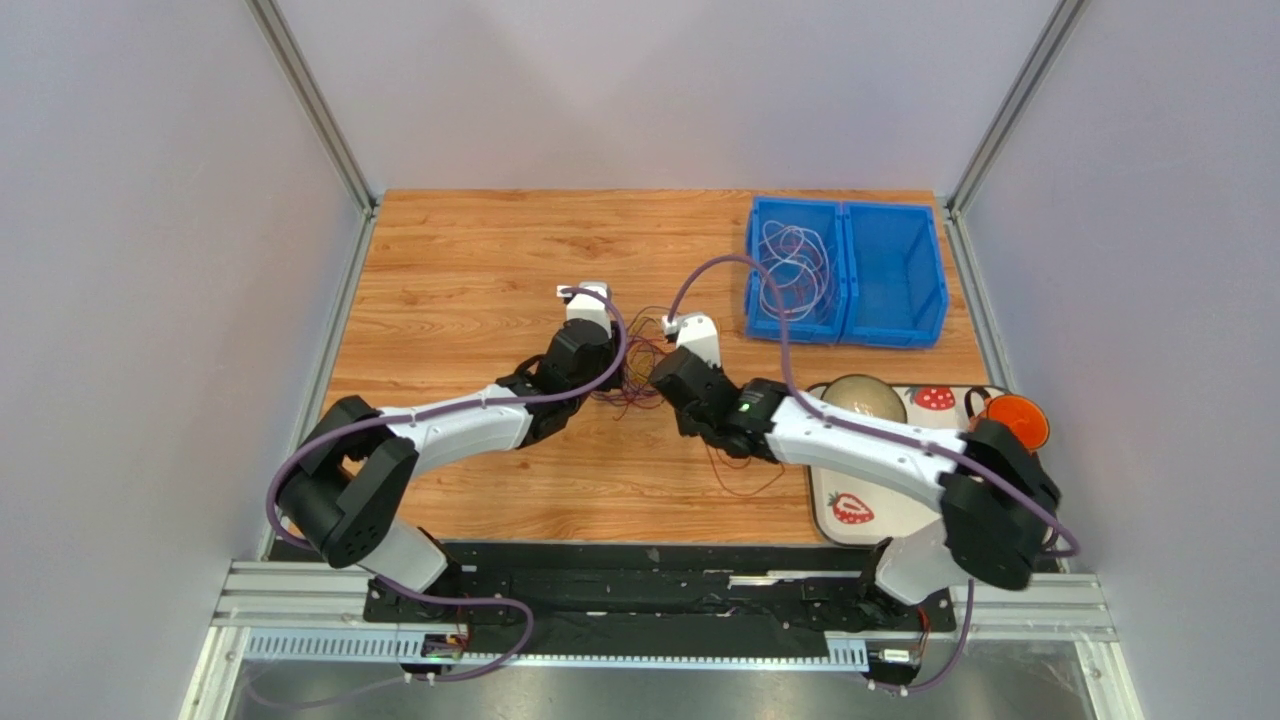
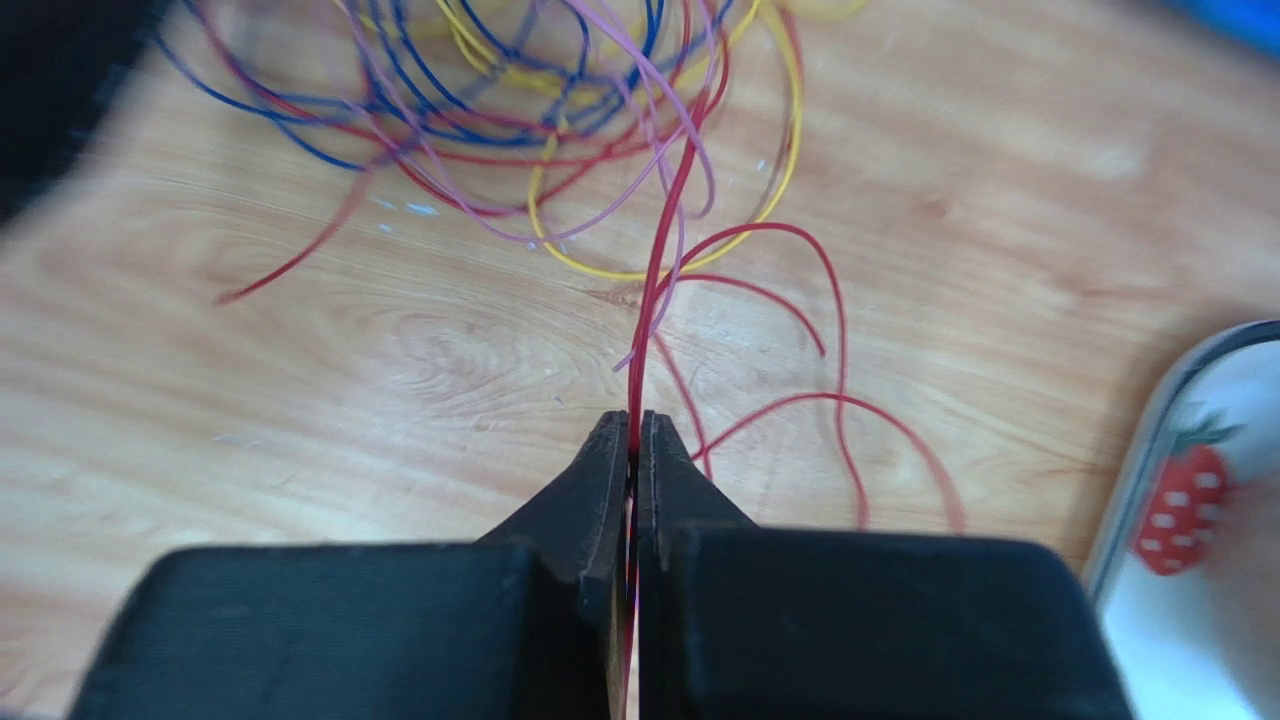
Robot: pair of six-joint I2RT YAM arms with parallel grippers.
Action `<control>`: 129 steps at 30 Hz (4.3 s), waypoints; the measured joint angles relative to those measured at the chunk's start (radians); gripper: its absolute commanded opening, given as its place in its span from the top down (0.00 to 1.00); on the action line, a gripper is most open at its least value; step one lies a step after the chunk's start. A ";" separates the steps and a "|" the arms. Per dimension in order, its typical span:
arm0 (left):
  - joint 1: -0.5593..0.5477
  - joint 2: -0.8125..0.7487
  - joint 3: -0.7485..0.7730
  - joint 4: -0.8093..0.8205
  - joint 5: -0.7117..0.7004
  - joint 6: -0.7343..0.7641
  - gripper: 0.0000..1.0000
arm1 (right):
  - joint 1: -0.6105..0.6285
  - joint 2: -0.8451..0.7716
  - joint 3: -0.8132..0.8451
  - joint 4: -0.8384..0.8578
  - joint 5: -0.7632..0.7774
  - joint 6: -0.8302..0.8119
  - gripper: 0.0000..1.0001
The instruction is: Untangle the cables
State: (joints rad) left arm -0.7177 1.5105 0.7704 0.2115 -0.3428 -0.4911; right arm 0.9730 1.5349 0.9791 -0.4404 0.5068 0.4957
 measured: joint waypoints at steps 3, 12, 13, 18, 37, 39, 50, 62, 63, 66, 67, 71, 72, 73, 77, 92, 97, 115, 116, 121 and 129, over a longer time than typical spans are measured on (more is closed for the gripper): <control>-0.002 0.018 0.001 0.025 0.033 0.008 0.54 | 0.000 -0.138 0.047 -0.054 -0.010 -0.040 1.00; -0.008 0.265 0.135 0.077 0.201 -0.002 0.57 | 0.000 -0.377 0.300 -0.155 -0.073 -0.167 1.00; -0.008 0.282 0.147 0.077 0.208 -0.005 0.57 | 0.000 -0.380 0.314 -0.159 -0.076 -0.174 1.00; -0.008 0.319 0.174 0.066 0.210 -0.025 0.57 | 0.000 -0.381 0.456 -0.228 -0.055 -0.243 1.00; -0.008 0.371 0.248 -0.055 0.162 -0.064 0.83 | -0.066 -0.320 0.913 -0.021 0.256 -0.667 1.00; -0.008 0.371 0.248 -0.058 0.161 -0.068 0.98 | -0.101 -0.296 0.913 0.005 0.269 -0.702 1.00; 0.030 0.371 0.248 -0.074 0.135 -0.099 1.00 | -0.337 -0.091 1.136 0.048 0.303 -0.826 1.00; 0.417 0.370 0.322 -0.168 0.166 -0.141 1.00 | -0.458 -0.112 1.174 0.132 0.346 -0.832 1.00; 0.425 0.370 0.321 -0.169 0.180 -0.144 1.00 | -0.465 -0.112 1.157 0.132 0.345 -0.826 1.00; 0.413 0.370 0.318 -0.163 0.224 -0.150 1.00 | -0.487 -0.107 1.105 0.132 0.336 -0.805 1.00; 0.407 0.369 0.313 -0.156 0.236 -0.151 1.00 | -0.496 -0.101 1.090 0.131 0.332 -0.795 1.00; 0.396 0.368 0.286 -0.142 0.272 -0.154 1.00 | -0.557 -0.089 1.016 0.124 0.300 -0.734 1.00; 0.395 0.368 0.284 -0.140 0.280 -0.154 1.00 | -0.581 -0.087 0.994 0.119 0.288 -0.707 1.00; 0.395 0.368 0.283 -0.140 0.286 -0.155 1.00 | -0.597 -0.085 0.979 0.112 0.275 -0.685 1.00; 0.395 0.368 0.283 -0.135 0.294 -0.155 1.00 | -0.652 -0.071 0.959 0.087 0.220 -0.605 1.00; 0.395 0.368 0.283 -0.111 0.312 -0.155 1.00 | -0.772 0.081 0.946 0.078 0.068 -0.456 1.00; 0.395 0.368 0.283 -0.109 0.317 -0.155 1.00 | -0.805 0.098 0.908 0.080 0.066 -0.452 1.00; 0.395 0.368 0.283 -0.103 0.321 -0.154 1.00 | -0.853 0.149 0.831 0.101 0.019 -0.403 1.00; 0.395 0.368 0.283 -0.103 0.321 -0.154 1.00 | -0.857 0.149 0.817 0.102 0.014 -0.398 1.00; 0.395 0.368 0.283 -0.103 0.324 -0.154 1.00 | -0.891 0.183 0.755 0.102 -0.007 -0.362 1.00; 0.395 0.368 0.283 -0.103 0.327 -0.154 1.00 | -0.927 0.298 0.732 0.077 -0.053 -0.320 1.00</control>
State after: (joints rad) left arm -0.3229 1.8782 1.0534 0.1089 -0.0154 -0.6456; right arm 0.0460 1.8324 1.7107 -0.3637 0.4534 0.1757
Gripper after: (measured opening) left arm 0.009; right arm 0.014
